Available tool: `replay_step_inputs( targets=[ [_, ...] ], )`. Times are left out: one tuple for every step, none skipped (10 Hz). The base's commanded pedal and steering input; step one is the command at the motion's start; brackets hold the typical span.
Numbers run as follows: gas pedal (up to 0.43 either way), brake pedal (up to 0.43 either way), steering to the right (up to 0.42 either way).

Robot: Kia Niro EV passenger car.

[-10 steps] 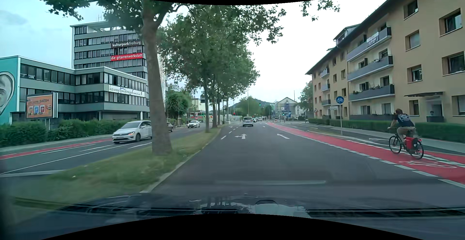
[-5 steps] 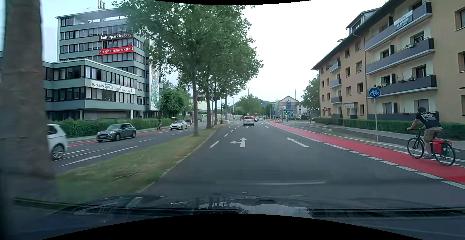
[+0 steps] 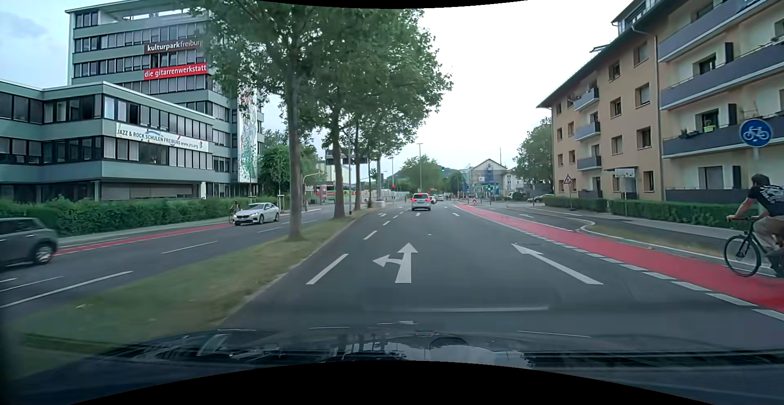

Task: Follow the waypoints while adhering to traffic rules and regulations

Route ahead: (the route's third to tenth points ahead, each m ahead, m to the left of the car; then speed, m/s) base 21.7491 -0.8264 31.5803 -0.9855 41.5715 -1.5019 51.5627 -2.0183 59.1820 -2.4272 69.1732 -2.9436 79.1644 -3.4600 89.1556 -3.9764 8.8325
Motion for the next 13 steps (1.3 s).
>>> replay_step_inputs(
  targets=[
    [0.008, 0.000, -0.002],
    [0.008, 0.000, -0.002],
    [0.008, 0.000, -0.002],
    [0.008, 0.000, -0.002],
    [0.008, 0.000, -0.002],
    [0.008, 0.000, -0.002],
    [0.000, 0.000, -0.002],
    [0.000, 0.000, -0.001],
    [0.000, 0.000, -0.001],
    [0.000, 0.000, -0.001],
    [0.000, 0.000, 0.000],
    [0.000, 0.000, 0.000],
    [0.000, 0.000, 0.000]
  ],
)
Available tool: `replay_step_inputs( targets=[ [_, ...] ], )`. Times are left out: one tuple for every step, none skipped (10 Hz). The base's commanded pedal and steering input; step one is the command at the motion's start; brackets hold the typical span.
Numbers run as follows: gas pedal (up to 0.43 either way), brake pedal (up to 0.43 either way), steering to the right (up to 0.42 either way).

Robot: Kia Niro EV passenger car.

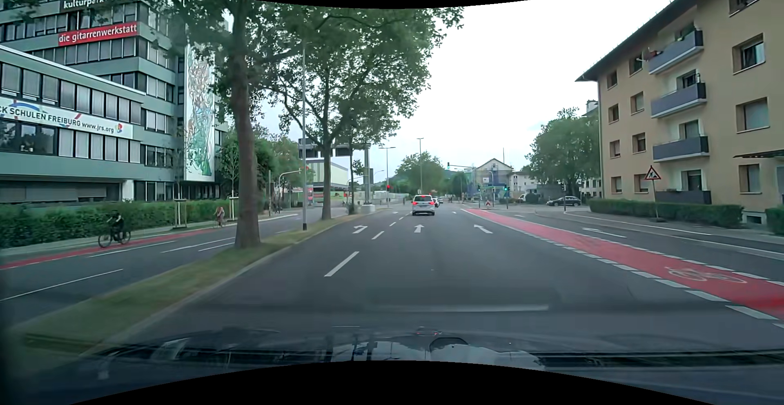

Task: Follow the waypoints while adhering to traffic rules and regulations

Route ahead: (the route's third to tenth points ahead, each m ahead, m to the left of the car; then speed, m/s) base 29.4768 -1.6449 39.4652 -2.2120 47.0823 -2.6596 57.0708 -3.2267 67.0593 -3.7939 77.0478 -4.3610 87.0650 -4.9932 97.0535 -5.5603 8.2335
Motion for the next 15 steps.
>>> replay_step_inputs(
  targets=[
    [0.000, 0.000, 0.000],
    [0.000, 0.000, 0.000],
    [0.000, 0.000, 0.001],
    [0.000, 0.000, 0.002],
    [0.000, 0.000, 0.003],
    [0.000, 0.000, 0.004],
    [0.000, 0.006, 0.004],
    [0.000, 0.024, 0.004],
    [0.000, 0.055, 0.004],
    [0.000, 0.085, 0.005],
    [0.000, 0.122, 0.006],
    [0.000, 0.146, 0.006],
    [0.000, 0.159, 0.006],
    [0.000, 0.183, 0.006],
    [0.000, 0.195, 0.006]
  ],
)
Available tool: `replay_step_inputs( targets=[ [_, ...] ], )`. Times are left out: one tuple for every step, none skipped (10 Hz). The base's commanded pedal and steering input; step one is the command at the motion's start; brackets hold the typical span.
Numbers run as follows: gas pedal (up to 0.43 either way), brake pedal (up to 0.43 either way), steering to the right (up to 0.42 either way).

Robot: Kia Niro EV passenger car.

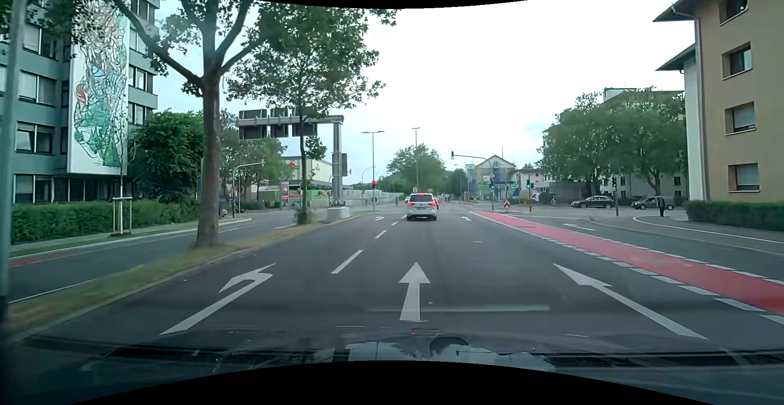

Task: Follow the waypoints while adhering to traffic rules and regulations

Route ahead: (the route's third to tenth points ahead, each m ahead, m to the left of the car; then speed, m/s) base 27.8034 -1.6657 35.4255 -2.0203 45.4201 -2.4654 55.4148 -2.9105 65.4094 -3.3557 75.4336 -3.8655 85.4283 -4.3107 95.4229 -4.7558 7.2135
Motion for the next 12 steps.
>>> replay_step_inputs(
  targets=[
    [0.000, 0.207, 0.006],
    [0.000, 0.213, 0.009],
    [0.000, 0.220, 0.011],
    [0.000, 0.226, 0.011],
    [0.000, 0.226, 0.011],
    [0.000, 0.232, 0.008],
    [0.000, 0.232, 0.006],
    [0.000, 0.232, 0.006],
    [0.000, 0.226, 0.006],
    [0.000, 0.226, 0.006],
    [0.000, 0.220, 0.006],
    [0.000, 0.220, 0.006]
  ],
)
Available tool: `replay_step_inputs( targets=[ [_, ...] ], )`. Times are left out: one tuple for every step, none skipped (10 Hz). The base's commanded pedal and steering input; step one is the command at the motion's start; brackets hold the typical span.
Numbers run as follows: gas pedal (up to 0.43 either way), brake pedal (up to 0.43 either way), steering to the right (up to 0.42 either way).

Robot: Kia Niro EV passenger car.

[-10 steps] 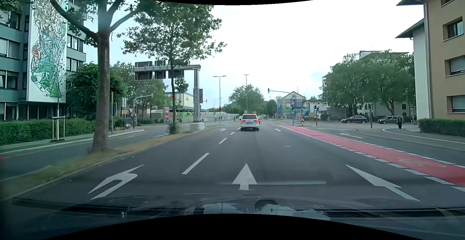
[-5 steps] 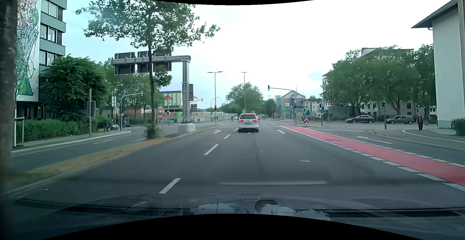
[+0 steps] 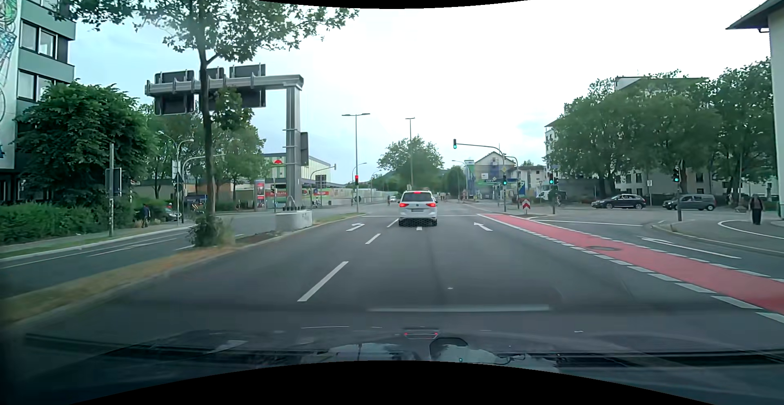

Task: Follow the waypoints while adhering to traffic rules and regulations

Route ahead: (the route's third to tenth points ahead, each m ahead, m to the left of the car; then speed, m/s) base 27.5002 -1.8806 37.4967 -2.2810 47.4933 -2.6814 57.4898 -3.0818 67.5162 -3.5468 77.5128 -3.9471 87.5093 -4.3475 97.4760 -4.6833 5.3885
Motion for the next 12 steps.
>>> replay_step_inputs(
  targets=[
    [0.000, 0.220, 0.006],
    [0.000, 0.220, 0.006],
    [0.000, 0.207, 0.006],
    [0.000, 0.183, 0.006],
    [0.000, 0.165, 0.006],
    [0.000, 0.152, 0.006],
    [0.000, 0.152, 0.006],
    [0.000, 0.152, 0.006],
    [0.000, 0.152, 0.006],
    [0.000, 0.152, 0.006],
    [0.000, 0.152, 0.007],
    [0.000, 0.152, 0.009]
  ],
)
